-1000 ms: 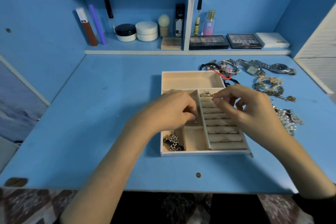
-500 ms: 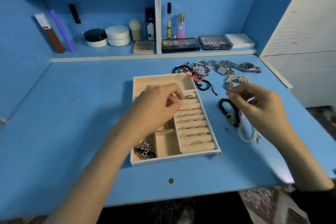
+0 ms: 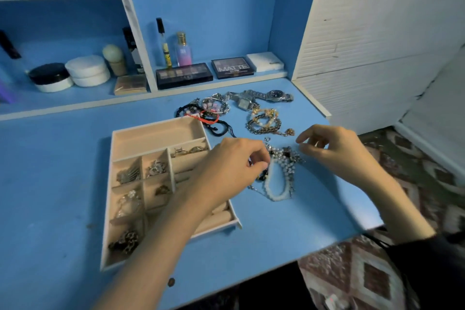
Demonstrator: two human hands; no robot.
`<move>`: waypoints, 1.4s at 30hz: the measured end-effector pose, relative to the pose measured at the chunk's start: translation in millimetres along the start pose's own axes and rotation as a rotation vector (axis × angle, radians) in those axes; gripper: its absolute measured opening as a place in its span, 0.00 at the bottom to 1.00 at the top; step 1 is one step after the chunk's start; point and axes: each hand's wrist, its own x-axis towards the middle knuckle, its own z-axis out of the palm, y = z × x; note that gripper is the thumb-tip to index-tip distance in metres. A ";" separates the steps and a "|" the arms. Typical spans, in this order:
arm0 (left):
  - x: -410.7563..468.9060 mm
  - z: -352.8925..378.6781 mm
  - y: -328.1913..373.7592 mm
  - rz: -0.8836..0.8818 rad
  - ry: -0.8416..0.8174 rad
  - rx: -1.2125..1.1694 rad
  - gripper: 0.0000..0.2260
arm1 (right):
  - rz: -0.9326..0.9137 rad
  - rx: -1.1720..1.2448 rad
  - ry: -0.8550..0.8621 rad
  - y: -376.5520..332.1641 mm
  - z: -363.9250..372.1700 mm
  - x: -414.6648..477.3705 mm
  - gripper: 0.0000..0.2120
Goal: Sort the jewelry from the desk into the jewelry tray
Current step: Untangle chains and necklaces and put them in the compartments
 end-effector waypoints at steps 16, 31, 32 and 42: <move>14.3 9.9 4.0 0.010 -0.020 0.007 0.03 | -0.215 -0.260 -0.154 7.1 1.2 4.7 0.02; 20.8 6.9 0.2 0.002 0.030 -0.020 0.05 | -0.116 0.401 0.076 -13.9 -10.9 4.1 0.05; 22.1 7.2 0.8 0.006 0.034 -0.019 0.05 | -0.098 0.491 0.092 -15.9 -12.1 5.5 0.05; 45.3 13.5 2.1 0.059 -0.010 0.154 0.11 | -0.062 0.785 0.258 -32.8 -20.2 11.8 0.08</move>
